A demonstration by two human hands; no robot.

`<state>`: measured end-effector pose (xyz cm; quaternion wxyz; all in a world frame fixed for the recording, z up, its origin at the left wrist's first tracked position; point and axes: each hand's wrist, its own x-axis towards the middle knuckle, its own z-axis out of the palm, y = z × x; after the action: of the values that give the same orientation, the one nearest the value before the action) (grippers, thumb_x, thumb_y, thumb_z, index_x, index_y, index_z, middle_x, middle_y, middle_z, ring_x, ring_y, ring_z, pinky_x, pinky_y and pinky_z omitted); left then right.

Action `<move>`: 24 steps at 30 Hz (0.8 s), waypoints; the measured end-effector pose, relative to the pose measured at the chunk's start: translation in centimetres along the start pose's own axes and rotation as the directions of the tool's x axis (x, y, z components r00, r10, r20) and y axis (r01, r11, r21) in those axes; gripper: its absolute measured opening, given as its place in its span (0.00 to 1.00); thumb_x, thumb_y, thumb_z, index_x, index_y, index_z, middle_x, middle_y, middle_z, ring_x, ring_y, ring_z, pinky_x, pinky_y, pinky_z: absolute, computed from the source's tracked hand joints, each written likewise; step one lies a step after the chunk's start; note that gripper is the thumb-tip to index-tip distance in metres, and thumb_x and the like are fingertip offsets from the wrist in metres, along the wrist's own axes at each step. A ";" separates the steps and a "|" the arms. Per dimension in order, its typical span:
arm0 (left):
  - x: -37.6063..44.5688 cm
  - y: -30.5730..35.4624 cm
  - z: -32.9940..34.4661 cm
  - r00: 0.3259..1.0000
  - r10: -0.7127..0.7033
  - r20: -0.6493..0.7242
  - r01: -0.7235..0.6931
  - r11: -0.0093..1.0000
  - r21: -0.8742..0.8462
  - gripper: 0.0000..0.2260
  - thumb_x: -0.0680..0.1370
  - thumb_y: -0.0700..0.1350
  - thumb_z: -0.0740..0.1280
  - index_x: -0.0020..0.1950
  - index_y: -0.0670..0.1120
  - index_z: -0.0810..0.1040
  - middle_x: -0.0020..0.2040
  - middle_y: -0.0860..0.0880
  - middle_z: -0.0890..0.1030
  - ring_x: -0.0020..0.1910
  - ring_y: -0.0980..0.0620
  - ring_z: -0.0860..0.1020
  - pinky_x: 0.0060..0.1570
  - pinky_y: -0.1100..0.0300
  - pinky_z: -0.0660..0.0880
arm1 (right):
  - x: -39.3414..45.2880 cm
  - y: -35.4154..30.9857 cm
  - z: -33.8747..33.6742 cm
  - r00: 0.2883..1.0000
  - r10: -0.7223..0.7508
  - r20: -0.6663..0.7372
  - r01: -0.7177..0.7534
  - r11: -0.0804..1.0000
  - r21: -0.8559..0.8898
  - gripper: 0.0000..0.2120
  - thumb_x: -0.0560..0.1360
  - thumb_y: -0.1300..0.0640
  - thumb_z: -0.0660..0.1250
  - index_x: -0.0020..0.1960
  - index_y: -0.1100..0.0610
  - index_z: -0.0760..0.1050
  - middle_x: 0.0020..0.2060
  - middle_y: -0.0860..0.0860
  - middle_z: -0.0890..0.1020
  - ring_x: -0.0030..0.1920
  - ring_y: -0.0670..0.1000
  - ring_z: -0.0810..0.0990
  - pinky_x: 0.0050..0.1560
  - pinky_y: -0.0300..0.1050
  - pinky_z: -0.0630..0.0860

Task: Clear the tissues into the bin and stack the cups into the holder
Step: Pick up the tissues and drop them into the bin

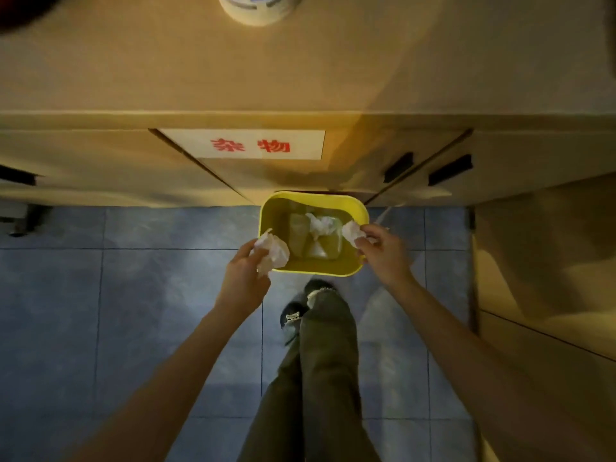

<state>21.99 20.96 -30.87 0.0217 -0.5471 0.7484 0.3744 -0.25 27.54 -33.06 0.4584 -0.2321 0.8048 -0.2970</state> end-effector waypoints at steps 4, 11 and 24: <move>3.7 -2.6 4.4 0.999 -0.014 0.035 0.014 1.000 0.014 0.16 0.71 0.33 0.69 0.58 0.36 0.78 0.57 0.35 0.79 0.50 0.37 0.80 0.50 0.55 0.75 | 4.1 4.1 3.2 0.991 0.127 0.041 -0.131 0.986 0.107 0.04 0.75 0.66 0.62 0.47 0.59 0.74 0.47 0.65 0.79 0.39 0.57 0.78 0.45 0.53 0.78; 11.6 -6.6 14.1 0.968 -0.242 0.070 0.230 0.962 0.144 0.12 0.75 0.47 0.66 0.57 0.46 0.79 0.53 0.43 0.83 0.51 0.44 0.81 0.49 0.52 0.78 | 12.2 11.4 9.8 0.970 0.110 0.218 -0.069 0.979 -0.190 0.06 0.73 0.60 0.66 0.49 0.60 0.78 0.45 0.59 0.81 0.46 0.60 0.81 0.40 0.46 0.76; 16.5 -10.6 19.3 0.867 -0.313 0.387 0.276 0.949 0.150 0.19 0.79 0.50 0.56 0.69 0.47 0.65 0.61 0.40 0.76 0.58 0.40 0.75 0.60 0.45 0.72 | 18.1 13.9 12.9 0.945 0.225 0.239 -0.093 0.882 -0.462 0.17 0.79 0.63 0.56 0.66 0.62 0.69 0.64 0.61 0.74 0.60 0.58 0.75 0.57 0.46 0.71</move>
<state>16.93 17.77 -57.73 0.2580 -0.5634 0.6512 0.4381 1.09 22.38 -58.69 0.5275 -0.3036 0.7929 -0.0296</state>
